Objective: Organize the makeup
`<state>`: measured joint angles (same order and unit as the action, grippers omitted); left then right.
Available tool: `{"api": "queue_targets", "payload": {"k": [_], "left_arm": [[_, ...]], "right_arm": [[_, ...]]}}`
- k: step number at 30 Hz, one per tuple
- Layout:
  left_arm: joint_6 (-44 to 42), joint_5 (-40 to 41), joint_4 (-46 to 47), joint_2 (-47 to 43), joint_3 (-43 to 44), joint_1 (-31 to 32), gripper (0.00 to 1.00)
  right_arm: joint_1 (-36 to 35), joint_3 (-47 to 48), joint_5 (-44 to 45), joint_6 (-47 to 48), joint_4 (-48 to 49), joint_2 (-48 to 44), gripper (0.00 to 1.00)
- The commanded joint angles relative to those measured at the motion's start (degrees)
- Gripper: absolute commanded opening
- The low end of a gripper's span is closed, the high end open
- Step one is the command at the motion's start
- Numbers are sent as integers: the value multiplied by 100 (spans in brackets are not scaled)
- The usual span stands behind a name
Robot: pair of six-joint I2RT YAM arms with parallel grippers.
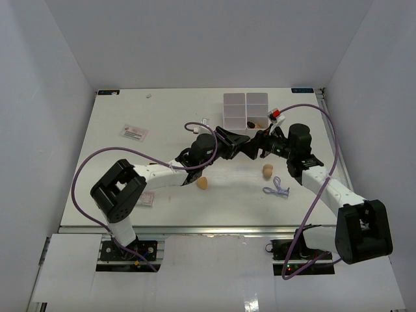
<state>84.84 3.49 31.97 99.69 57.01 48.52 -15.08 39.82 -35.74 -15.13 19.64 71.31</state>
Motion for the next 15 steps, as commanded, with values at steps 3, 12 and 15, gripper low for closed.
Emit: {"api": "queue_targets", "payload": {"k": [3,12,15], "left_arm": [[445,267,135,-64,214,105,0],[552,415,81,7,292,167,0],[568,399,81,32,276,167,6]], "right_arm": [[-21,8,357,-103,655,-65,70],[-30,-35,658,-4,734,-136,51],[-30,-36,733,86,710,-160,43]]}}
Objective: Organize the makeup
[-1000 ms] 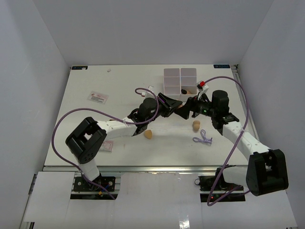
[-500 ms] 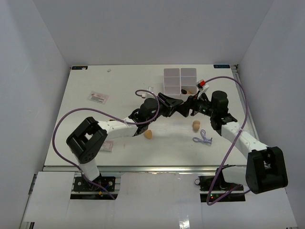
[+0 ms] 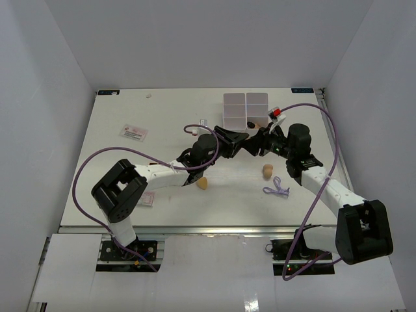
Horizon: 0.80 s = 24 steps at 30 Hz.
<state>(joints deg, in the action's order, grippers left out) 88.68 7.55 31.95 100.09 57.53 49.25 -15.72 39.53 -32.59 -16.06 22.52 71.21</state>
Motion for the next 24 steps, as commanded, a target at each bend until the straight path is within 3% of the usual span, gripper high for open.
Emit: {"api": "queue_targets", "payload": {"k": [1,8,10,13,17,24], "left_arm": [[190,-13,79,7,214,93,10],[100,-35,206,-58,76,93,46],[-59,82,204,-151,40,88,63],[-405,195,91,-352,13,33,81],[-740,132,-169,-643,-19,-168,87],[-1511,-45,-998,-1431,-313,-674,89]], "right_arm": [[34,-2,420,221,406,-161,39],[26,115,272,634,74,-186,23],[40,148,227,743,4,-214,21],[43,163,180,942,-137,-304,19],[77,196,149,1142,-359,-401,18],[212,399,212,1886,-1021,-481,17]]}}
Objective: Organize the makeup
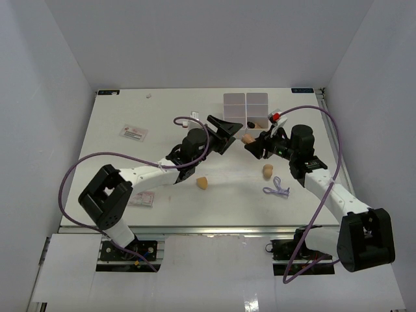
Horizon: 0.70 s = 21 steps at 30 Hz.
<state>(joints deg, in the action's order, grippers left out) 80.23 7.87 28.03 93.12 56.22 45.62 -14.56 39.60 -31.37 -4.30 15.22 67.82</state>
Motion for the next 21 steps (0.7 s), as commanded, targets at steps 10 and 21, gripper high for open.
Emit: {"api": "queue_targets", "payload": {"k": [10,21], "left_arm": [[-5605,-2001,-3487,-1966,310,-1731,93],[-6954,-1722,-3790,-2962,-605,-1776,96]], "right_arm": [[276,2997,1337,3237,-3059,1823,15],[421,5501,2178,3796,-4590,3769,17]]}}
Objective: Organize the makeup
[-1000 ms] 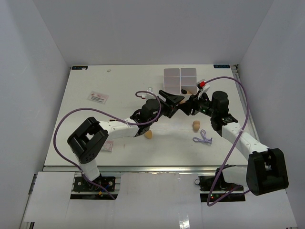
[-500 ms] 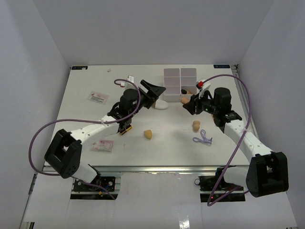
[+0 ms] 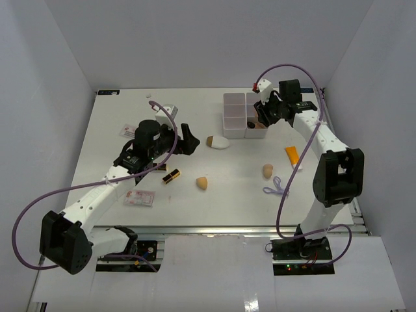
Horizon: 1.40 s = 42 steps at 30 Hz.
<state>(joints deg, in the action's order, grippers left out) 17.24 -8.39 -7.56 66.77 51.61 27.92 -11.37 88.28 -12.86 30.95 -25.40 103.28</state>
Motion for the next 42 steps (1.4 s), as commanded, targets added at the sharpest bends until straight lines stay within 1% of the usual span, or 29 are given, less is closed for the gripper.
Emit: {"api": "queue_targets", "payload": {"k": [1,8,16,17,19,24,31,33,35,42], "left_arm": [[-667,-78,-240,-384,-150,-6,96],[-731,148,-277,-662,-187,-6,97],[-724,162,-299,-584,-197,-6,97],[-731,162,-298,-578,-204,-6,97],[-731,162,-292,-575,-210,-6,97],[-739,162,-290,-542,-204,-6,98],[-748,171,-299,-533,-213,-6,98],[-748,171,-299,-526,-220,-6,98],[-748,171,-299,-516,-212,-6,98],[-760,197,-299,-504,-221,-6,98]], "right_arm": [[108,690,354,271,-531,311,17],[118,867,434,277,-619,775,19],[118,916,408,262,-644,990,23],[118,928,433,262,-650,1028,24],[115,959,470,280,-676,1063,32],[100,1098,565,333,-756,1151,58],[73,1230,563,296,-782,1058,74],[66,1274,533,274,-790,984,84],[65,1306,512,253,-791,913,85],[65,1444,397,211,-857,797,84]]}}
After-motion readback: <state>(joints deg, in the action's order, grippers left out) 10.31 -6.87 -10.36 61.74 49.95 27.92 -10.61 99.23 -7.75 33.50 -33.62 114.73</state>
